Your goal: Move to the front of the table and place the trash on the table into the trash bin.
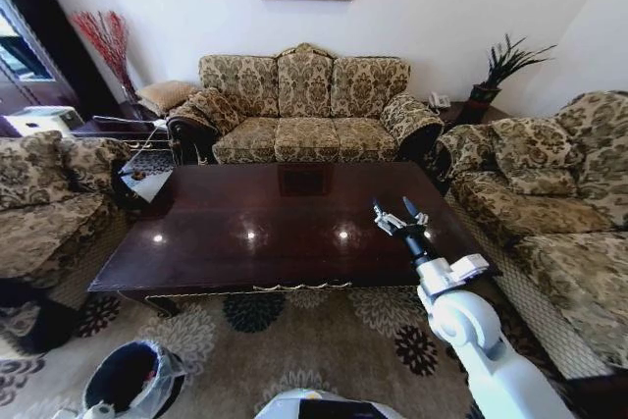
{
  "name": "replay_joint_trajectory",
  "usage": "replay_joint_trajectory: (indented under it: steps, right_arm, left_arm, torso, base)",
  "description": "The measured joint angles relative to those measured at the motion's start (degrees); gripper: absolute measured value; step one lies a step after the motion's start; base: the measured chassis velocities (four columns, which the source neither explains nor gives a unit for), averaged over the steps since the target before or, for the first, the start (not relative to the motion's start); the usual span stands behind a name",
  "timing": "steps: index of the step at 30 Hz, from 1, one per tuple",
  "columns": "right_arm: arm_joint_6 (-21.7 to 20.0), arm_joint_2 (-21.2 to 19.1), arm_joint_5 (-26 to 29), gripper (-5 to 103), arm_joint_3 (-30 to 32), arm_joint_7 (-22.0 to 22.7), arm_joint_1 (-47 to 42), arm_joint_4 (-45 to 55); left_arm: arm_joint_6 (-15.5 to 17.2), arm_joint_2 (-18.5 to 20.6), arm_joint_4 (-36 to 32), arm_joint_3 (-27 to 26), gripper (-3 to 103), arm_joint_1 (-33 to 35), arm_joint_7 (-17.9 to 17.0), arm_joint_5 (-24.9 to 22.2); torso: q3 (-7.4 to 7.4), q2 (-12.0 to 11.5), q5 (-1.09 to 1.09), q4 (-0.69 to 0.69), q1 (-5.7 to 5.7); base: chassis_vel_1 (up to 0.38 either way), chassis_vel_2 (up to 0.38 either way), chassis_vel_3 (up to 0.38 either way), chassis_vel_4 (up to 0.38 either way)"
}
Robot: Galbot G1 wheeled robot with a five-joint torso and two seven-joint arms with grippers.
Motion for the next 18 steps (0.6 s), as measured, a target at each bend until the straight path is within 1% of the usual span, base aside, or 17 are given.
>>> replay_joint_trajectory:
  steps: [3, 5, 7, 9, 12, 18]
  right_arm:
    - [0.0, 0.1, 0.0, 100, 0.1, -0.1, -0.2, 0.0]
    - [0.1, 0.3, 0.0, 100, 0.2, -0.1, -0.6, 0.1]
    - [0.2, 0.3, 0.0, 100, 0.3, -0.1, -0.8, 0.1]
    - [0.2, 0.3, 0.0, 100, 0.4, -0.1, -0.9, 0.2]
    - [0.6, 0.2, -0.1, 100, 0.7, -0.3, -1.4, 0.2]
    - [0.9, -0.2, -0.1, 100, 1.3, -0.7, -2.0, 0.6]
  left_arm:
    - [0.2, -0.6, 1.3, -0.2, 1, -0.3, 0.0, 0.1]
    - [0.2, -1.2, 3.6, -0.8, 1, -0.5, 0.2, 0.5]
    - [0.2, -1.5, 4.2, -1.0, 1, -0.5, 0.7, 0.7]
    - [0.2, -1.7, 4.5, -1.1, 1, -0.5, 1.0, 0.9]
    - [0.5, -2.1, 5.1, -1.4, 1, -0.6, 2.3, 1.1]
    - [1.2, -2.6, 6.3, -1.4, 1, -1.3, 3.5, 1.3]
  torso:
    - [0.00, 0.0, -0.01, -0.01, 0.00]
    - [0.00, 0.0, -0.05, 0.04, 0.00]
    - [0.00, 0.0, -0.04, 0.07, 0.00]
    - [0.00, 0.0, -0.04, 0.06, 0.00]
    - [0.00, 0.0, 0.00, 0.00, 0.00]
    - [0.00, 0.0, -0.01, 0.01, 0.00]
  base:
    - [0.000, 0.000, 0.000, 0.000]
    - [0.000, 0.000, 0.000, 0.000]
    - [0.000, 0.000, 0.000, 0.000]
    - [0.000, 0.000, 0.000, 0.000]
    - [0.000, 0.000, 0.000, 0.000]
    - [0.000, 0.000, 0.000, 0.000]
